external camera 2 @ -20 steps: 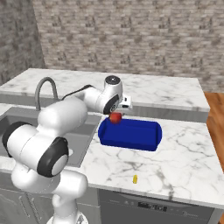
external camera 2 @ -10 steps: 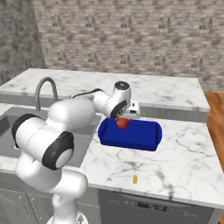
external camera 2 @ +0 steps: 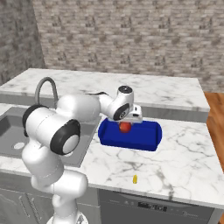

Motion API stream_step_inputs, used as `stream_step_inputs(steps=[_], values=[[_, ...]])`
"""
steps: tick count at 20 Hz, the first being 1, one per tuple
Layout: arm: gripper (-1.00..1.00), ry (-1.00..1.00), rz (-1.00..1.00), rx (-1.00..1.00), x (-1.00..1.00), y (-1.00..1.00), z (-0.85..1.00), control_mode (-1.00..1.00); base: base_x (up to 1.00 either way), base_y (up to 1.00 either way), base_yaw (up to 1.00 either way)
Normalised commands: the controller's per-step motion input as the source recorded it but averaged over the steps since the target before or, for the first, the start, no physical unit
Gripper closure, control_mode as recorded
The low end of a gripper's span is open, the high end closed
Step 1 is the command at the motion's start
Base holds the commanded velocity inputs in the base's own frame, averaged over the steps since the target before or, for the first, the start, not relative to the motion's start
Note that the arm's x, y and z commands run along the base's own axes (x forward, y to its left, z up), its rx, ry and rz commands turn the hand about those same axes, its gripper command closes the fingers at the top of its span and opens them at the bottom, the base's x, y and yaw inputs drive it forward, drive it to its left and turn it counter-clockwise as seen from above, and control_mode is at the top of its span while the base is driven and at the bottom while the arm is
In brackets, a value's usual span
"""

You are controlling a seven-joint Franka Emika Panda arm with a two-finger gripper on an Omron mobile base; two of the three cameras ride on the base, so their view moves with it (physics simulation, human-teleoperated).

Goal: Pick up all produce items and place them in the sink. Turn on the sink faucet to wash them. Then turn the sink off and put them in the tray.

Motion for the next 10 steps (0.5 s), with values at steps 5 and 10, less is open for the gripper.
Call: stream_step_inputs(steps=[5,10], values=[[1.00,0.06,0.00,0.00,0.19,-0.10,-0.29,-1.00,0.00,0.00,0.00],[1.00,0.05,0.00,0.00,0.20,-0.09,-0.27,-1.00,0.00,0.00,0.00]])
